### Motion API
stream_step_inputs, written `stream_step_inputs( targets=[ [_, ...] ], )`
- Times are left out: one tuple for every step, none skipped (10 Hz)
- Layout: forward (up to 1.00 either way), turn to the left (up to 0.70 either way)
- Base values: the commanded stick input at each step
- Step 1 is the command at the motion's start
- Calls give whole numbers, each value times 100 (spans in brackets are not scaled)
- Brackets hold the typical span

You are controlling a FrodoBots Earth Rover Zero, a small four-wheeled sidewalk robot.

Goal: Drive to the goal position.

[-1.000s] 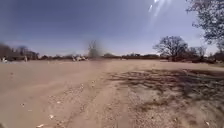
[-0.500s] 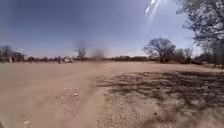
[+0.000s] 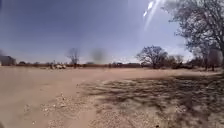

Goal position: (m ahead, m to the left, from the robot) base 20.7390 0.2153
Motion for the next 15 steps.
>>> stream_step_inputs(
  targets=[
    [100,0],
    [100,0],
    [100,0],
    [100,0],
    [100,0],
    [100,0],
    [100,0],
    [100,0],
    [100,0],
    [100,0],
    [100,0],
    [100,0],
    [100,0],
    [100,0],
    [100,-27]
  ],
)
